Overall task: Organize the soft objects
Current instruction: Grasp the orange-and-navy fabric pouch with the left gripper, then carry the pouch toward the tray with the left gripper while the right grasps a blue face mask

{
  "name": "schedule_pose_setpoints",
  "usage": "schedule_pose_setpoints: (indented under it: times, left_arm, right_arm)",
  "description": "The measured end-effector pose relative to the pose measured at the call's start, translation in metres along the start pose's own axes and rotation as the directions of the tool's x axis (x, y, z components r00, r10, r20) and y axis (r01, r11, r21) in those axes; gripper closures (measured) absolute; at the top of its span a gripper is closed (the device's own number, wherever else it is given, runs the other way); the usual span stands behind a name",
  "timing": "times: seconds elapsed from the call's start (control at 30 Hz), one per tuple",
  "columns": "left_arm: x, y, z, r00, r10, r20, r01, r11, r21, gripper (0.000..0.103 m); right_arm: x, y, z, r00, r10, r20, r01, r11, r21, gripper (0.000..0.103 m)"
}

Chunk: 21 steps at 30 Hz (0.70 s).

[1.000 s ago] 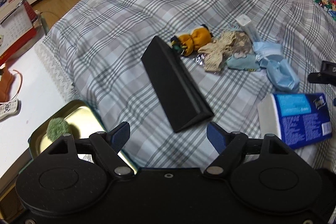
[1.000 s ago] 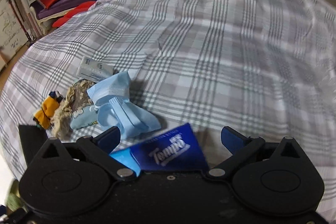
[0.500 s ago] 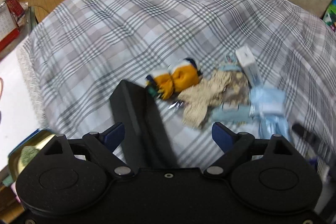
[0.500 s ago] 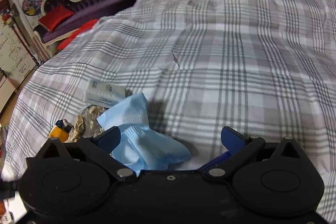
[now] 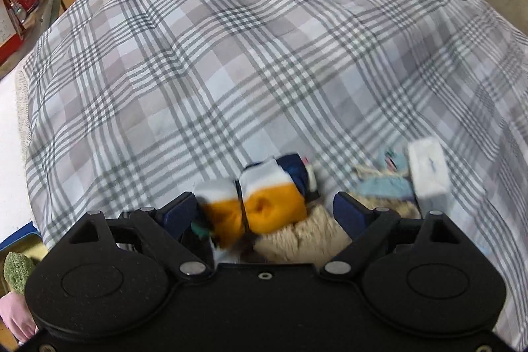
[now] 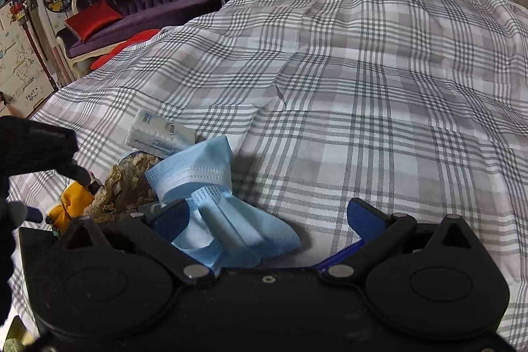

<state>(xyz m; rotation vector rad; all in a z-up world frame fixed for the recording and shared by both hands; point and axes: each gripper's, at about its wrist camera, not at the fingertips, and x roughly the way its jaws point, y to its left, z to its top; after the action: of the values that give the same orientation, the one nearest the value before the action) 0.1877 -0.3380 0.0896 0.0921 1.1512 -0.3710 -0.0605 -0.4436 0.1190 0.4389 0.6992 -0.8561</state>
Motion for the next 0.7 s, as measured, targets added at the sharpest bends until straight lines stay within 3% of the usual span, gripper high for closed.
schedule_pose_setpoints:
  times: [0.23,0.5,0.57,0.63,0.7]
  left_arm:
    - [0.023,-0.006,0.004,0.997,0.073,-0.017,-0.073,0.997,0.001,0.017]
    - [0.033,-0.004,0.003,0.998,0.061,-0.015,-0.061,0.998,-0.035,0.017]
    - [0.035,-0.004,0.006,0.999,0.046,-0.023,-0.046,0.998,-0.037,0.019]
    - [0.036,-0.004,0.008,1.0,0.028,-0.011,-0.028,0.999,-0.034,0.033]
    - [0.034,-0.004,0.01,1.0,0.005,0.0,-0.005,1.0,-0.028,0.039]
  right_arm:
    - [0.001,-0.005,0.001,1.0,0.014,0.013,-0.015,0.999,0.037,0.001]
    - [-0.002,-0.007,0.0,1.0,0.015,0.028,-0.016,0.998,0.057,0.001]
    - [-0.001,-0.007,-0.001,1.0,0.013,0.028,-0.015,0.998,0.058,0.001]
    - [-0.001,-0.006,-0.001,1.0,0.01,0.03,-0.011,0.998,0.058,0.001]
    - [-0.001,-0.006,-0.001,0.999,0.008,0.034,-0.01,0.998,0.06,0.001]
